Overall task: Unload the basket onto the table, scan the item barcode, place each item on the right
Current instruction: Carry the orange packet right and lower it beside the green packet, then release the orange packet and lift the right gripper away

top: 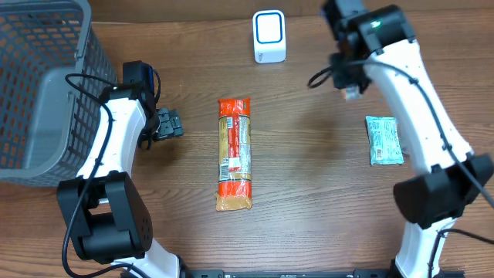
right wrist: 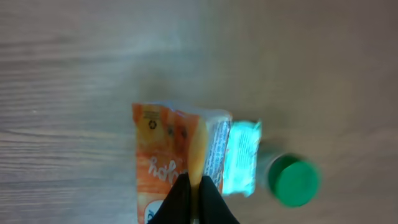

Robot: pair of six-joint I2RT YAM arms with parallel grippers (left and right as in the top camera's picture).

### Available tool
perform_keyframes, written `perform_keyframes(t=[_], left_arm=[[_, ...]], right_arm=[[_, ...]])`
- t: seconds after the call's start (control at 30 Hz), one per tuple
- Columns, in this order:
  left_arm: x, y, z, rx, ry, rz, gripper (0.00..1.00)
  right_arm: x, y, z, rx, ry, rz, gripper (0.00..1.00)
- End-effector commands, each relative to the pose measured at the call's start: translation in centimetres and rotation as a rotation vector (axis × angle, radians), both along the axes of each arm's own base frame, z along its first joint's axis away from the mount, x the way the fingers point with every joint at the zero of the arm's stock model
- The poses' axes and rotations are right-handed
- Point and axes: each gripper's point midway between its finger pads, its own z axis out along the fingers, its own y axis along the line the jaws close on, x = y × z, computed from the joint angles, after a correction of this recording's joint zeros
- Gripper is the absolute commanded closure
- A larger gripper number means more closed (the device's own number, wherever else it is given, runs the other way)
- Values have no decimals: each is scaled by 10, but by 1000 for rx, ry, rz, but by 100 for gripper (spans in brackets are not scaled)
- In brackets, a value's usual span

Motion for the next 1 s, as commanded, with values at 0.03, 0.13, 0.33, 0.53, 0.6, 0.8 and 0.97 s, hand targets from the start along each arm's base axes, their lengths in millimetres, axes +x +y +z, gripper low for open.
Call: perform_keyframes(t=[0.03,0.13,0.33,0.53,0.6,0.8,0.97], left_arm=[[2,1,9,15,-21,-14,0],[2,1,9,14,-22,-14,0],[2,1,9,15,-22,-14,0],[2,2,9,14,-22,-13,0],[2,2,9,14,-22,-13,0],[2,2,9,15,-21,-14,0],[2,2,9,14,-22,-13,0]], right_arm=[[-20,-11,-56,139,185,-127,93],[-34,-27,-84,140,261,-175,92],[-52,-40,-130,124,331,-207,66],[-42,-34,-129,149,286,-199,39],[-37,-18,-116,217,270,-178,39],[-33,86,-50,548,161,32,40],[-54,151,-44,665,197,136,40]])
